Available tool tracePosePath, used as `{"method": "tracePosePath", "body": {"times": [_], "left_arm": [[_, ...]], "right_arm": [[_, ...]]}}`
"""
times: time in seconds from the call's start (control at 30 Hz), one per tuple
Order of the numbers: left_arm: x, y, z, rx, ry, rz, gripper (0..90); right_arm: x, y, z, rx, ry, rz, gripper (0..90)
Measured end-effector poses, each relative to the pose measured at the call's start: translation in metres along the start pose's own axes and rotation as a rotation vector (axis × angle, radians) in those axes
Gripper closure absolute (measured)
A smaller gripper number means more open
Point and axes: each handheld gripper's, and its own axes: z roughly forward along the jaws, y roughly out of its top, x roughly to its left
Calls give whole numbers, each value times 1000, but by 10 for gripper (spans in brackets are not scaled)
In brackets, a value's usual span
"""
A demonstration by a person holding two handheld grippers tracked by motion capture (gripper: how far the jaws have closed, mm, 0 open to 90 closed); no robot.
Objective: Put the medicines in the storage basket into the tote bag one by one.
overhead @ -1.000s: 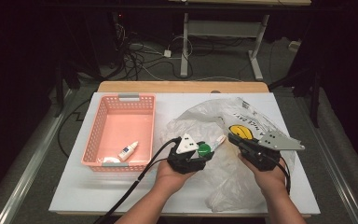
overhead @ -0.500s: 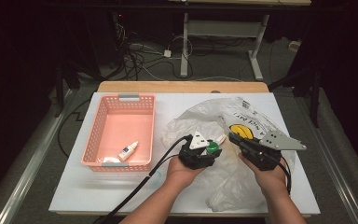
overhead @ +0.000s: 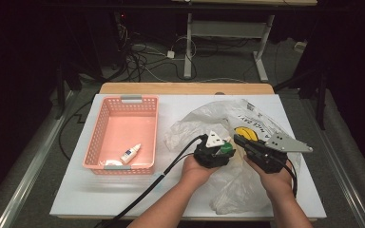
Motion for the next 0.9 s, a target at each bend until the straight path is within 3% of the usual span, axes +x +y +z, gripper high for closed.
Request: {"method": "tracePosePath", "body": {"times": [0.17, 0.7, 0.9], "left_arm": [[-1, 0, 10, 8, 10, 11, 497], [0, -6, 24, 48, 9, -6, 491], [-1, -2, 18, 34, 3, 4, 401]], "right_arm": [[0, 0, 0, 1, 1, 0, 900], [-1, -1, -1, 0, 2, 0, 900], [-1, -1, -1, -1, -1, 0, 900]]}}
